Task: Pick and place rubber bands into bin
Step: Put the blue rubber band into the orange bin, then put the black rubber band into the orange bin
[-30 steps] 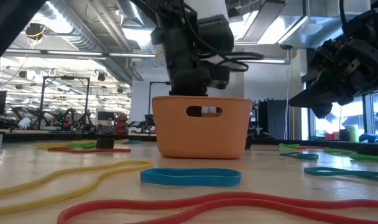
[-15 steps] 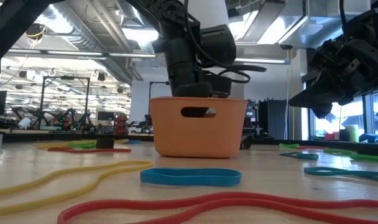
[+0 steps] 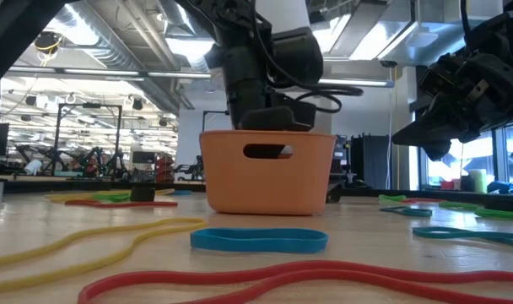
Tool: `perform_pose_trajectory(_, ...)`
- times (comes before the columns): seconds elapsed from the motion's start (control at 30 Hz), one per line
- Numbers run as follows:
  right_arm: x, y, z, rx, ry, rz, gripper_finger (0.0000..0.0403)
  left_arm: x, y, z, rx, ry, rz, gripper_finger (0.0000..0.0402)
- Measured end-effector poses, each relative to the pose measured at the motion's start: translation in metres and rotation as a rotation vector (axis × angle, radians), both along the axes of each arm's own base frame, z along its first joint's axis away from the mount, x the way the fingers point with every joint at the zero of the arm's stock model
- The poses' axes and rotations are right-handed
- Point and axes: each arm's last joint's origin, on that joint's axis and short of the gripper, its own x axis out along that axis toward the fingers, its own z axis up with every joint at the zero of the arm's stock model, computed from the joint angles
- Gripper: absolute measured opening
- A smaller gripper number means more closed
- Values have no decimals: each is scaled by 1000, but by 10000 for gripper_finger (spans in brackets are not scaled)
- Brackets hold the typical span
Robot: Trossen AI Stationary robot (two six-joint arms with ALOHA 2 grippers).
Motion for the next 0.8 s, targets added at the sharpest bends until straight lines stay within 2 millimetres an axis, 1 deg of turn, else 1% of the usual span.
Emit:
perform_pose_trajectory(0.1, 0, 0, 0, 0, 0, 0, 16, 0, -1, 3, 7, 14, -21, 107)
perform_pose_trajectory(0.2, 0, 0, 0, 0, 0, 0, 16, 3, -1, 12, 9, 4, -1, 113)
perform_pose_trajectory(0.4, 0, 0, 0, 0, 2, 0, 16, 4, 0, 42, 14, 3, 9, 107)
perform_pose_trajectory(0.53, 0, 0, -1, -1, 11, 0, 16, -6, 0, 57, 22, 25, 11, 100)
perform_pose_trajectory(0.63, -1, 0, -2, 0, 18, 0, 16, -15, -1, 70, 60, 46, 28, 94)
perform_pose_trajectory(0.8, -1, 0, -2, 1, 23, -1, 16, -28, -8, 92, 151, 7, 15, 86)
